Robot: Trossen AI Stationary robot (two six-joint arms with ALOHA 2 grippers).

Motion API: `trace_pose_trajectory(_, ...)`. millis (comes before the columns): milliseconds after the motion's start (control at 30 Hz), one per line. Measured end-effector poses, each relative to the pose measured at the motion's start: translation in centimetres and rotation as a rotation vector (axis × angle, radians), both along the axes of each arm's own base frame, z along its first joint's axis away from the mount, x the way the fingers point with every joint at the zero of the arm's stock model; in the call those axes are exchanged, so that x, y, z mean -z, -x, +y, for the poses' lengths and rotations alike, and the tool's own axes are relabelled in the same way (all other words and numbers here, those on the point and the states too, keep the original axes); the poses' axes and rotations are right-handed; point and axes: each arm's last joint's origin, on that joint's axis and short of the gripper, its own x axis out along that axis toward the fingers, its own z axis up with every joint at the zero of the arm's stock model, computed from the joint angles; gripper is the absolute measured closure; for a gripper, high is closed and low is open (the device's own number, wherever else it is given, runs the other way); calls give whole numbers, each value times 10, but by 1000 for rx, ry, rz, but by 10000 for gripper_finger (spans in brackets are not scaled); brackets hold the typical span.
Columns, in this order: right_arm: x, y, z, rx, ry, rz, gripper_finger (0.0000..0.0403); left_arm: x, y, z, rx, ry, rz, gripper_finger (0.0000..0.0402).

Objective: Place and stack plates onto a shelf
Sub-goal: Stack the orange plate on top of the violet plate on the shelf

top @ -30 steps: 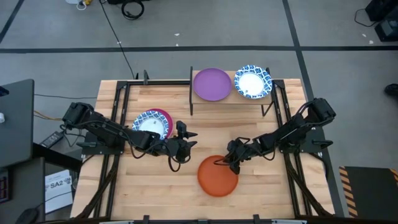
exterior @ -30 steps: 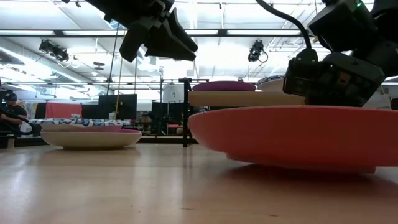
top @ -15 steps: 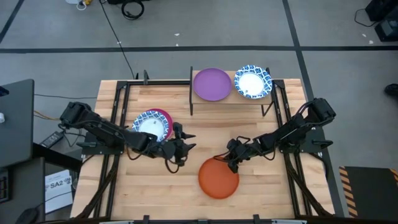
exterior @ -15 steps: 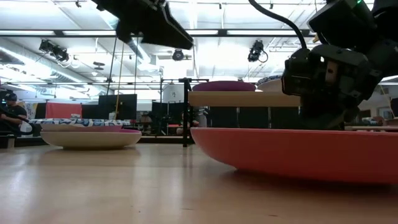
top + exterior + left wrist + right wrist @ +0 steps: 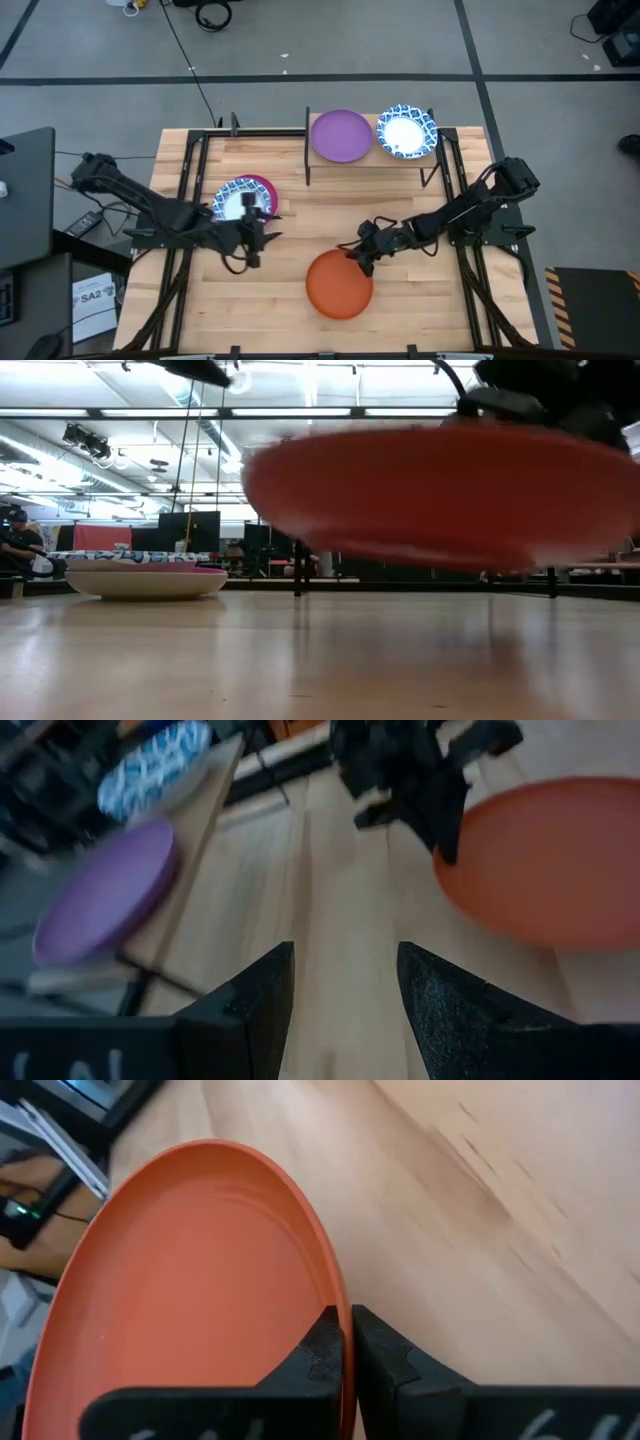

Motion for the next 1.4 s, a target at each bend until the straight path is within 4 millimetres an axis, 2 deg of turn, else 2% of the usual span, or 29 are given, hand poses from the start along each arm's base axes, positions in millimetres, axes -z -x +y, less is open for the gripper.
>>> trace_pose_trajectory(233, -27, -25, -3, -7, 18, -101, 386, -4, 51, 13, -60, 146, 131, 216)
trace_pose_trajectory(400, -47, -41, -6, -11, 10, -166, 386, 2, 77, 19, -81, 255, 291, 216)
trace_pose_trajectory(567, -70, -57, -14, 4, 38, -232, 386, 8, 91, 21, -138, 282, 391, 216)
trace_pose_trajectory(733, -93, -74, -29, 31, 94, -208, 386, 10, 97, 20, -140, 259, 434, 216)
trace_pose_trajectory(900, -117, -87, -53, 68, 154, -143, 386, 11, 99, 19, -128, 242, 452, 216)
trace_pose_trajectory(1100, -150, -95, -92, 34, 190, -81, 386, 11, 99, 19, -126, 238, 446, 216)
trace_pose_trajectory(1400, -200, -85, -162, 84, 246, 1, 382, 10, 99, 20, -138, 210, 422, 216)
